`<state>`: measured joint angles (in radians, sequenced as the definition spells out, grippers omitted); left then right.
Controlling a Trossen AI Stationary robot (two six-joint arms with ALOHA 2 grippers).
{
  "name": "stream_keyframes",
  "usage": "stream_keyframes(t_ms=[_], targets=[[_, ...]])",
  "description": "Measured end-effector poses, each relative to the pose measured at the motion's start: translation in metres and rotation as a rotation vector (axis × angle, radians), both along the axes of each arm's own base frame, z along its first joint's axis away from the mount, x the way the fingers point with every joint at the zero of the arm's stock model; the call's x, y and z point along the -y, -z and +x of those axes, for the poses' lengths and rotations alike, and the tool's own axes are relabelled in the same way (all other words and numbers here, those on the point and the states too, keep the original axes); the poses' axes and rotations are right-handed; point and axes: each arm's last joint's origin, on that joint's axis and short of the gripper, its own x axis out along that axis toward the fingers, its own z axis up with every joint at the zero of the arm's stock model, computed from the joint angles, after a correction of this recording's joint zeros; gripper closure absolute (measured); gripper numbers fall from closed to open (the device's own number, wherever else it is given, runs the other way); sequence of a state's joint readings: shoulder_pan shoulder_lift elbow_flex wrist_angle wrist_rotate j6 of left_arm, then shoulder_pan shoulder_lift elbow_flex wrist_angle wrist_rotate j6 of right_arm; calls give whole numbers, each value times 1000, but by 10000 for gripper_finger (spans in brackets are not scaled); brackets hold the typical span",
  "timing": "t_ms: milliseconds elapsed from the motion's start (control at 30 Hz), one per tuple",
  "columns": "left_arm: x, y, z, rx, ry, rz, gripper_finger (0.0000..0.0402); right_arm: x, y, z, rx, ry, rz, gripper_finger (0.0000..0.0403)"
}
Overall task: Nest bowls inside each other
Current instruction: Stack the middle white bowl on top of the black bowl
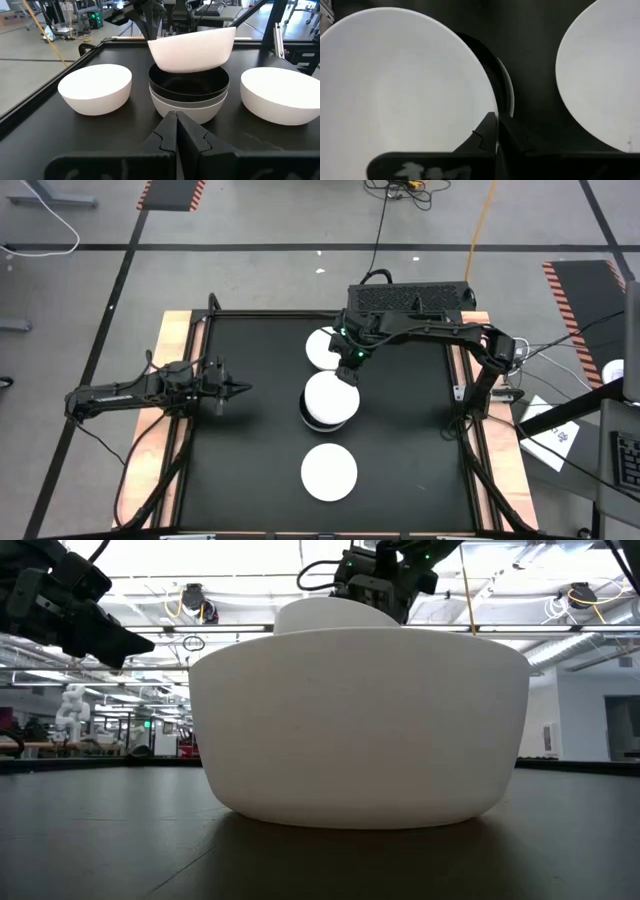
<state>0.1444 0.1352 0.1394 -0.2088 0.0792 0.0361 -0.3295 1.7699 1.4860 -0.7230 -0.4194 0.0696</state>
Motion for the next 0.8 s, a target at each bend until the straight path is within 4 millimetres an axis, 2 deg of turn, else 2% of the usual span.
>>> stream_keyframes(t_ms=[200, 567, 800], targets=[[0, 0, 0, 1, 1, 4, 396, -5, 0, 2, -9, -1, -23, 403], [0, 0, 0, 3, 3, 8, 396, -1, 32, 18, -88, -9, 1, 403], [0, 0, 0, 2, 4, 8, 396, 0, 29, 18, -189, -5, -56, 403]])
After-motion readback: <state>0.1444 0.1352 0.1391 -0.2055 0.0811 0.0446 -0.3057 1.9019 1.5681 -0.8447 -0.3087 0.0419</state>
